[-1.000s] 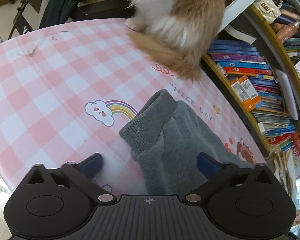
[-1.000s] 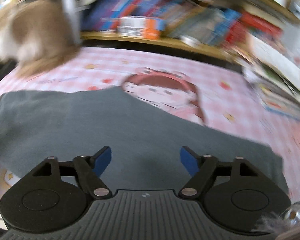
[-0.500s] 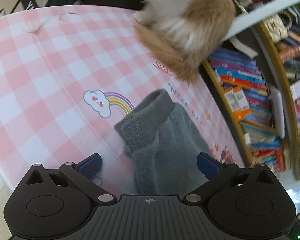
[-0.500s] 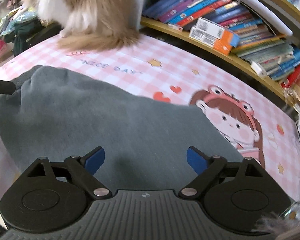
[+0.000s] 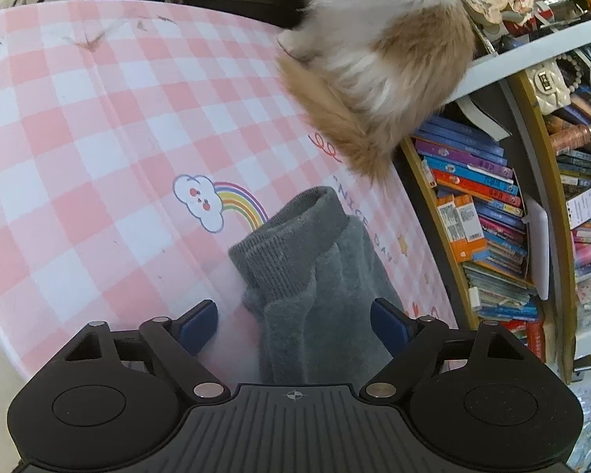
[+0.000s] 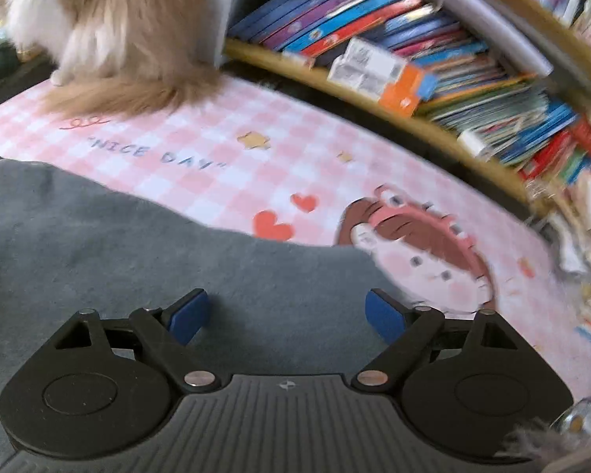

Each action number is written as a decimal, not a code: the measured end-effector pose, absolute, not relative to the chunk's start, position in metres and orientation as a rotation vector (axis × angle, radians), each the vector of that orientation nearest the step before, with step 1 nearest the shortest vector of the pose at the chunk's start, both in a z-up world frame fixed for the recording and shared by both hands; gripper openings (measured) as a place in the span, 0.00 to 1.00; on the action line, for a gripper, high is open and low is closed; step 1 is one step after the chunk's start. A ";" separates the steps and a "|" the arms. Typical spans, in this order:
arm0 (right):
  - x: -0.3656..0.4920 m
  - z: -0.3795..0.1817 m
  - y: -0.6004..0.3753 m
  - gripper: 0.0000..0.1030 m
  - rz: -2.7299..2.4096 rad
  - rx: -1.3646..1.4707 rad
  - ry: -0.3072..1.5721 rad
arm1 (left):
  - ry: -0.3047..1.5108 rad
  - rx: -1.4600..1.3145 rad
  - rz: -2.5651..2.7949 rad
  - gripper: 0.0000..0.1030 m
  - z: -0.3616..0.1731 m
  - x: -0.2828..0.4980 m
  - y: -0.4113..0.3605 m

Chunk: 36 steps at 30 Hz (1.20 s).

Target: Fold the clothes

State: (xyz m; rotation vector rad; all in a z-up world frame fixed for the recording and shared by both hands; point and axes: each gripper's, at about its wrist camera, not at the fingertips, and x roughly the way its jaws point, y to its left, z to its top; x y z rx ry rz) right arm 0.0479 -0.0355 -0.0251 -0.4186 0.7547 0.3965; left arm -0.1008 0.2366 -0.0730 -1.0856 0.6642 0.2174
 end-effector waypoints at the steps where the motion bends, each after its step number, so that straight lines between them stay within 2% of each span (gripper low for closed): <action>1: 0.047 -0.027 -0.034 0.84 0.418 -0.420 0.762 | 0.667 -1.085 0.214 0.75 -0.074 -0.100 0.236; 5: 0.029 -0.031 -0.028 0.84 0.437 -0.523 0.730 | 0.669 -1.100 0.214 0.61 -0.077 -0.099 0.236; 9: 0.007 -0.025 -0.035 0.84 0.461 -0.505 0.783 | 0.664 -1.156 0.217 0.38 -0.086 -0.098 0.240; 15: -0.030 -0.020 -0.037 0.84 0.464 -0.561 0.773 | 0.666 -1.193 0.189 0.26 -0.094 -0.095 0.241; 24: -0.041 -0.032 -0.044 0.84 0.399 -0.508 0.832 | 0.648 -1.171 0.111 0.12 -0.091 -0.089 0.241; 31: -0.039 -0.033 -0.053 0.85 0.435 -0.464 0.819 | 0.536 -0.973 -0.034 0.11 -0.037 -0.086 0.208; 36: -0.036 -0.017 -0.086 0.86 0.540 -0.316 0.816 | 0.492 -0.698 -0.103 0.11 0.008 -0.087 0.166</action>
